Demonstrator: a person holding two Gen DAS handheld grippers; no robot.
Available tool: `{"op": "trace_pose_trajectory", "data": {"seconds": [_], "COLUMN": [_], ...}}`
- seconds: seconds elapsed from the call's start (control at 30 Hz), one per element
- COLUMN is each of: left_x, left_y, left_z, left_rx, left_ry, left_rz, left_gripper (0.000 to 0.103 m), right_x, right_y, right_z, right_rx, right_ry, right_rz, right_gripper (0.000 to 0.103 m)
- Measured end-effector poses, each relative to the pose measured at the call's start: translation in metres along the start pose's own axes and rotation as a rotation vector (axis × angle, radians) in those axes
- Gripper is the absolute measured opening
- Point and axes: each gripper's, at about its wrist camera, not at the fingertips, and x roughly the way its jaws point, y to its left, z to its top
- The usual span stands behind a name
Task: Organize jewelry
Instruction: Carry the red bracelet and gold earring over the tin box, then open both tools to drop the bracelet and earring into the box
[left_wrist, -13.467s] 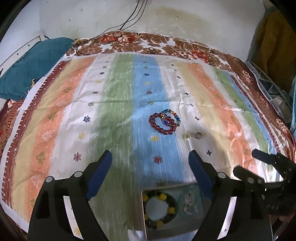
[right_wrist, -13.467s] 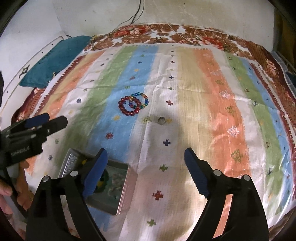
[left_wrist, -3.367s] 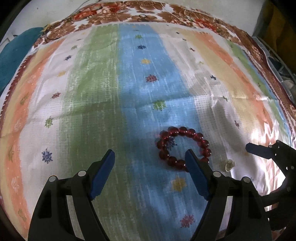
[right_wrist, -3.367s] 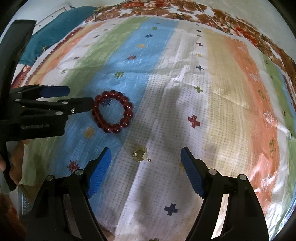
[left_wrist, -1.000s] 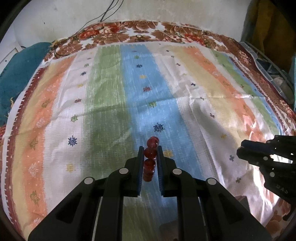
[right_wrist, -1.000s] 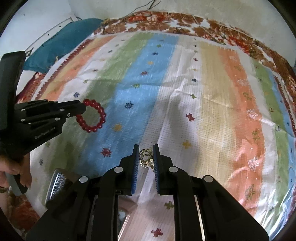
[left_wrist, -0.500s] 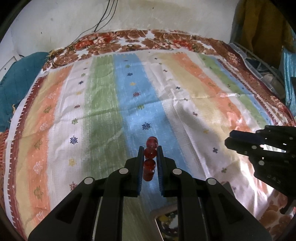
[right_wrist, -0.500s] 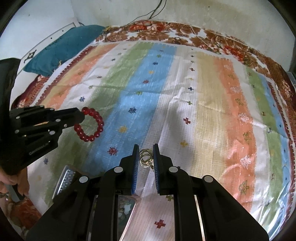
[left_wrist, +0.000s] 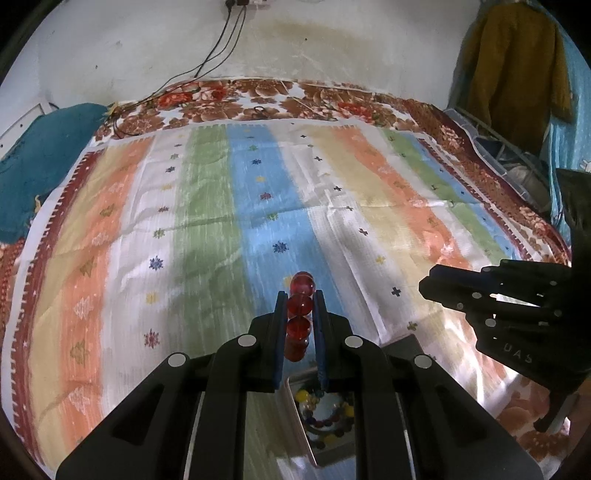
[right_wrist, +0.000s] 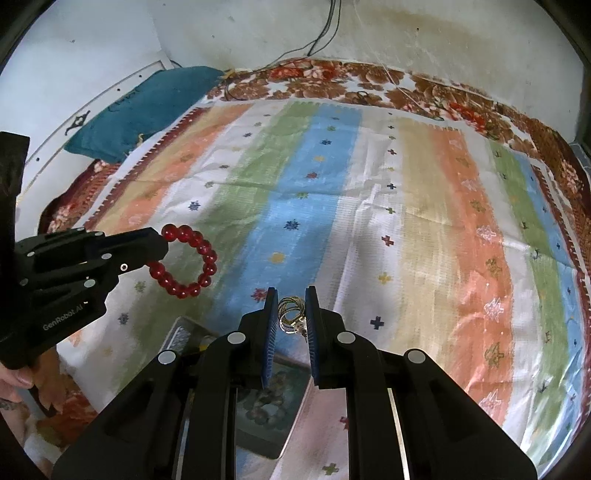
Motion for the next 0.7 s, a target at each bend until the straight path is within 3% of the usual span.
{"op": "trace_pose_trajectory", "data": {"seconds": [0.7], "left_x": [-0.029], "left_y": [-0.022], "left_z": [-0.031], "left_rx": [0.013], "left_ry": [-0.015], "left_rz": [-0.045], "left_gripper": [0.013], "right_x": [-0.013], "right_y": [0.016], "right_z": [-0.030], "right_rx": [0.012], "right_ry": [0.033], "right_rz": [0.086], "right_gripper": [0.016]}}
